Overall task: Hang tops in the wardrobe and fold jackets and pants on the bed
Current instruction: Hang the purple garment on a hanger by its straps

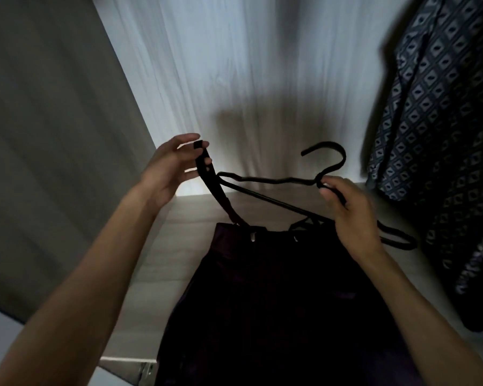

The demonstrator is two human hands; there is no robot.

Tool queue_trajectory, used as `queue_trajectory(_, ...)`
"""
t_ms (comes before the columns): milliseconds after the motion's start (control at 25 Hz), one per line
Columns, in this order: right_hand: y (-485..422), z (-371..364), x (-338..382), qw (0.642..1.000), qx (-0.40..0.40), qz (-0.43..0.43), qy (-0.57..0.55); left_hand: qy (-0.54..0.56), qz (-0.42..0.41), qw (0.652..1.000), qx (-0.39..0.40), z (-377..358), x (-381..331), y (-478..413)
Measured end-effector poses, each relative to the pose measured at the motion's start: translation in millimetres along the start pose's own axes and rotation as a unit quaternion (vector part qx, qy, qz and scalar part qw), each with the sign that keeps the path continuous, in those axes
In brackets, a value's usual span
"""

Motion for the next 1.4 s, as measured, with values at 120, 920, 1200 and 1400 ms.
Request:
queue_trajectory(120,-25,16,13,0.999,-0.029,0.038,0.001,-0.078,-0.012,0.996,0.037,4,-26,-12)
queue_trajectory(920,-117,-66,89,0.99,0.048,0.128,-0.022,-0.454,-0.2,0.866,0.069,-53,-101,-10)
queue_trajectory(1200,-110,-67,81,0.987,0.1,0.1,-0.083,-0.534,-0.24,0.809,0.052,-60,-84,7)
queue_trajectory(1400,-106,-58,72,0.991,0.06,0.115,-0.013,-0.564,-0.225,0.794,0.039,-53,-60,2)
Point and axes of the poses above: each hand's wrist, its own y-axis away from the middle knuckle, its own z-axis out of the back of the hand, x = y × z, the point moved 10 cm from there along -y, towards the middle knuckle, and after that the axes turned 11 degrees about -y, right-handed, at the moved point
